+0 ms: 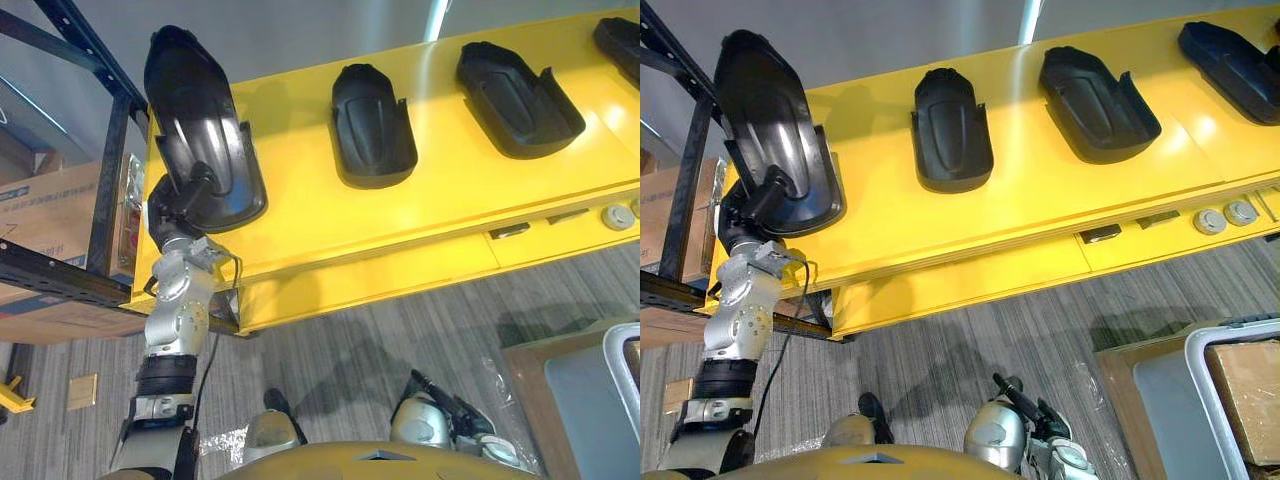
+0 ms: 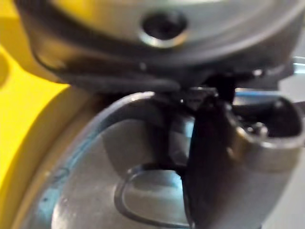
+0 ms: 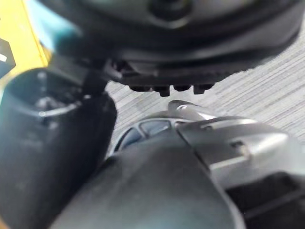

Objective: Walk over and take three plastic housings, then place them on the shelf

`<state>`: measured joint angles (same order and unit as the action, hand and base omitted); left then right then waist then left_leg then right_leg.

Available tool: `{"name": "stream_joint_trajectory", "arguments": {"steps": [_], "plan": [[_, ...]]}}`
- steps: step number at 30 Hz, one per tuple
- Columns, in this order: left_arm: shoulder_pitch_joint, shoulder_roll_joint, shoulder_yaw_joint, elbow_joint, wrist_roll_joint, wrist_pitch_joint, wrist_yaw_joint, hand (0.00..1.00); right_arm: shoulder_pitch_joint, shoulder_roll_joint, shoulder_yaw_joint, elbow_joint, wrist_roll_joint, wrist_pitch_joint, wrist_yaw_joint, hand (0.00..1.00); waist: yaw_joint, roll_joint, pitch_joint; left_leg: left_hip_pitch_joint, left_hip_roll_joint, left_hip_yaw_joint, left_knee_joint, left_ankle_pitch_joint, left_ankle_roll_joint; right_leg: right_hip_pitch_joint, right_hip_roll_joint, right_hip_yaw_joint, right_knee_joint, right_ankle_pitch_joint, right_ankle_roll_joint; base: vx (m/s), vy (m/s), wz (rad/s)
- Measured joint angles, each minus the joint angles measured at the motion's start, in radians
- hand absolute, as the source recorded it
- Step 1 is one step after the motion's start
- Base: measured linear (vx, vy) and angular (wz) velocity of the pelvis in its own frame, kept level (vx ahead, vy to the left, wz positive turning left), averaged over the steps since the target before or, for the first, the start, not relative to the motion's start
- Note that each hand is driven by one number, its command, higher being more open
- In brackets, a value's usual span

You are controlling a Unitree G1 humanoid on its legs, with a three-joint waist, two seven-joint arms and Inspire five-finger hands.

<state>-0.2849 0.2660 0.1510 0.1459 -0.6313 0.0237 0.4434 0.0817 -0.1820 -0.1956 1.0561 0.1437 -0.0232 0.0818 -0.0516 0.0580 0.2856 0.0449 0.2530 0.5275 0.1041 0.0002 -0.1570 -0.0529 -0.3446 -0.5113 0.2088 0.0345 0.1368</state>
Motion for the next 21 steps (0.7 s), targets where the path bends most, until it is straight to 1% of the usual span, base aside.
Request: {"name": "stream_joint_trajectory", "arguments": {"steps": [2, 4, 6, 8, 9, 13, 15, 16, 18, 19, 21], "plan": [[-0.002, 0.012, 0.010, 0.016, -0.003, 0.001, -0.003, 0.00, 0.000, 0.000, 0.000, -0.002, 0.000, 0.003, 0.001, 1.00, -0.008, 0.000, 0.001, 0.002, 0.001, 0.003, 0.000, 0.000, 0.000, 0.000, 0.001, 0.004, -0.001, 0.000, 0.000, -0.05, -0.001, -0.05], [-0.004, 0.018, 0.019, 0.033, -0.004, 0.003, -0.012, 0.00, 0.001, 0.000, 0.000, -0.001, 0.000, 0.016, 0.000, 1.00, -0.006, -0.001, 0.002, 0.015, 0.001, 0.015, -0.002, -0.001, -0.001, 0.001, 0.003, 0.015, -0.001, 0.001, 0.000, -0.03, 0.001, -0.14], [-0.008, 0.019, 0.026, 0.046, -0.004, 0.006, -0.020, 0.00, 0.002, 0.000, -0.001, -0.002, 0.000, 0.017, 0.000, 1.00, -0.007, -0.001, 0.001, 0.018, 0.001, 0.018, -0.001, -0.003, -0.002, 0.002, 0.003, 0.019, -0.001, 0.001, 0.001, -0.04, 0.002, -0.08], [-0.024, 0.023, 0.032, 0.063, -0.004, 0.023, -0.036, 0.00, 0.003, 0.000, -0.001, -0.002, 0.000, 0.017, 0.001, 1.00, -0.006, 0.000, 0.001, 0.018, 0.001, 0.018, -0.002, -0.003, -0.002, 0.003, 0.004, 0.019, -0.003, 0.003, 0.003, -0.04, -0.001, 0.00], [-0.025, 0.028, 0.033, 0.072, -0.005, 0.028, -0.045, 1.00, 0.002, 0.000, -0.003, -0.002, -0.001, 0.017, 0.001, 1.00, -0.006, 0.000, 0.001, 0.019, 0.001, 0.018, -0.002, -0.003, -0.002, 0.004, 0.004, 0.019, -0.005, 0.004, 0.004, -0.03, 0.000, 0.00], [-0.029, 0.054, 0.032, 0.090, -0.030, 0.053, -0.069, 1.00, 0.002, 0.000, -0.010, -0.002, -0.001, 0.018, 0.001, 1.00, -0.007, 0.003, 0.000, 0.028, 0.001, 0.022, -0.005, -0.003, -0.002, 0.019, 0.010, 0.018, -0.027, 0.017, 0.006, 0.00, 0.001, -0.01], [-0.029, 0.056, 0.032, 0.105, -0.030, 0.053, -0.078, 1.00, 0.005, 0.000, -0.010, -0.002, -0.001, 0.020, 0.001, 1.00, -0.006, 0.001, 0.000, 0.036, 0.002, 0.026, -0.007, -0.004, -0.004, 0.029, 0.014, 0.019, -0.039, 0.022, 0.006, -0.02, 0.005, -0.05], [-0.032, 0.058, 0.032, 0.110, -0.031, 0.053, -0.081, 1.00, 0.003, 0.000, -0.010, -0.002, -0.001, 0.020, 0.001, 1.00, -0.006, 0.005, -0.002, 0.035, 0.002, 0.027, -0.007, -0.004, -0.004, 0.029, 0.015, 0.019, -0.042, 0.024, 0.007, -0.03, 0.001, -0.03], [-0.033, 0.059, 0.031, 0.119, -0.032, 0.053, -0.084, 1.00, 0.004, 0.000, -0.010, -0.002, -0.001, 0.022, 0.002, 1.00, -0.007, 0.001, 0.001, 0.035, 0.002, 0.028, -0.008, -0.004, -0.004, 0.030, 0.017, 0.020, -0.050, 0.029, 0.007, -0.02, 0.000, -0.01], [-0.033, 0.060, 0.031, 0.121, -0.033, 0.055, -0.085, 1.00, 0.004, -0.001, -0.010, -0.002, -0.001, 0.024, 0.002, 1.00, -0.007, 0.009, -0.004, 0.035, 0.001, 0.030, -0.008, -0.004, -0.004, 0.031, 0.017, 0.020, -0.055, 0.032, 0.008, 0.00, 0.000, 0.00], [-0.035, 0.060, 0.030, 0.127, -0.034, 0.057, -0.088, 1.00, 0.004, -0.001, -0.010, -0.002, -0.001, 0.033, 0.003, 1.00, -0.007, 0.006, -0.003, 0.035, 0.001, 0.030, -0.009, -0.004, -0.004, 0.032, 0.017, 0.020, -0.056, 0.033, 0.008, 0.00, 0.000, 0.00]]}}
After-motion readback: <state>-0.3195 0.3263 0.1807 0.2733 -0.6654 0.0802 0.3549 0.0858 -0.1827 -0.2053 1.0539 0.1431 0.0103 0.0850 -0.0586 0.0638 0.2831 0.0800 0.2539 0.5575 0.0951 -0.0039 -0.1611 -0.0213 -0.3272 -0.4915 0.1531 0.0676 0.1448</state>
